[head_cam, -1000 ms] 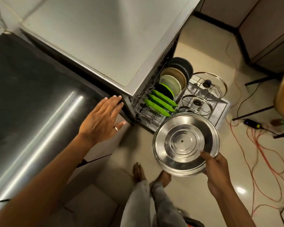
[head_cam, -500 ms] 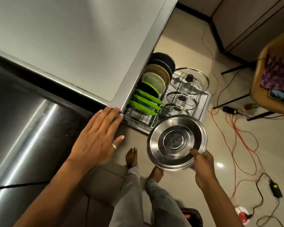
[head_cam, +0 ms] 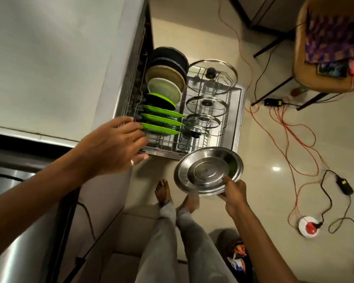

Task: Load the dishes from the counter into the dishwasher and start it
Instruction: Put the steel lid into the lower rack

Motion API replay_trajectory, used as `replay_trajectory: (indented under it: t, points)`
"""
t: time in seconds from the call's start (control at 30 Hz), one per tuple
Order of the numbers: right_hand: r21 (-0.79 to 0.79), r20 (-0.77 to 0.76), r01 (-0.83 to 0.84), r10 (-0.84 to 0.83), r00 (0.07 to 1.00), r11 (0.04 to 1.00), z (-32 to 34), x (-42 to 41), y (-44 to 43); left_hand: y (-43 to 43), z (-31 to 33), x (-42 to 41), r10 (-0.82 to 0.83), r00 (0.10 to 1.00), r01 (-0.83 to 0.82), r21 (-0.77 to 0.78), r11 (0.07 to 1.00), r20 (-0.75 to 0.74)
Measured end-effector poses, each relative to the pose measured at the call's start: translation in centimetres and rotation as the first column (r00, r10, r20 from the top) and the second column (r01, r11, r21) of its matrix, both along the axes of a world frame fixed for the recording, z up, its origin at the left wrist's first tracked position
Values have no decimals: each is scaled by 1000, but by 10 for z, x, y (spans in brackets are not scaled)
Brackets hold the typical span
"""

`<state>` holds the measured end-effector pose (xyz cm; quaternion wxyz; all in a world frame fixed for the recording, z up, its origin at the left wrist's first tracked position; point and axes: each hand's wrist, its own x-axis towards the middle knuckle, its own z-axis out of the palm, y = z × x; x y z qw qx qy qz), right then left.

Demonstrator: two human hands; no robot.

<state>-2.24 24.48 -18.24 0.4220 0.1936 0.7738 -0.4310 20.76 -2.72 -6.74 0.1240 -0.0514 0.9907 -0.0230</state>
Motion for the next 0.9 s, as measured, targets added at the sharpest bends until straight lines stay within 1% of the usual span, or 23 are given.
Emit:
replay_trajectory:
  t: [0.13, 0.2, 0.27, 0.33, 0.4, 0.6, 0.77, 0.9]
  points:
    - [-24, 125, 186, -181, 976, 982, -39, -5, 0, -6, -3, -4, -25, 999, 24, 22, 999, 30]
    - [-38, 167, 241, -232, 958, 970, -55, -7, -3, -6, -6, -6, -40, 998, 39, 15, 999, 47]
    - [-52, 195, 271, -256, 947, 961, -70, -10, -7, -5, -9, -7, -31, 1000, 31, 20, 999, 1]
    - [-70, 210, 278, -258, 943, 958, -83, -14, -13, -4, -10, -6, 4, 998, -2, 34, 999, -65]
    - [-83, 212, 277, -255, 943, 957, -98, -19, -20, -3, -12, -6, 43, 995, -40, 37, 999, -90]
    - [-43, 195, 297, -284, 939, 954, -133, -33, -50, -4, -18, -7, 95, 995, -96, -4, 995, -37]
    - [39, 166, 267, -270, 949, 963, -160, -37, -67, -3, -21, -7, 104, 994, -103, 33, 994, -44]
    - [58, 154, 258, -264, 952, 964, -171, -36, -78, -4, -28, -3, 120, 992, -119, 51, 992, -35]
